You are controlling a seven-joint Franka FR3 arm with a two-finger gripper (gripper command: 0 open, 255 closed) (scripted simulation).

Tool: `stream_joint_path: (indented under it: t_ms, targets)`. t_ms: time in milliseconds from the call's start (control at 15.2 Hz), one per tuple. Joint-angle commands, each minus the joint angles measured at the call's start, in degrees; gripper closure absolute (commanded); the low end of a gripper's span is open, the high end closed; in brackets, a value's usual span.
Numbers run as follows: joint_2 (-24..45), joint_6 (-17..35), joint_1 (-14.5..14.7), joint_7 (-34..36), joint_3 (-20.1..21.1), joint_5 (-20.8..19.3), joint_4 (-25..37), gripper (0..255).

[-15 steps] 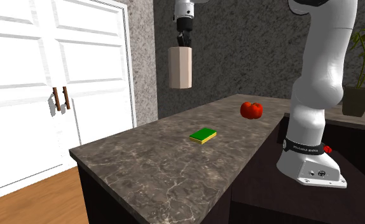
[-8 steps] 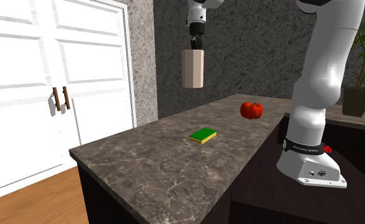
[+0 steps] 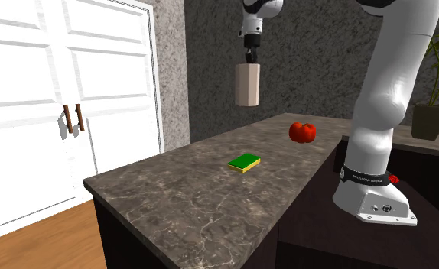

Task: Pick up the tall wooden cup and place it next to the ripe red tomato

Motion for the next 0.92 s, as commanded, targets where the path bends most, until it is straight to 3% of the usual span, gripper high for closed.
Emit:
stream_joint_path:
  t_ms: [0, 858]
  targets:
    - [0.29, 0.66, -1.29, -3.05, -1.7, -0.16, -0.25, 255]
    - [9.81, 2.17, -10.24, -22.75, -12.15, 3.02, 7.36, 255]
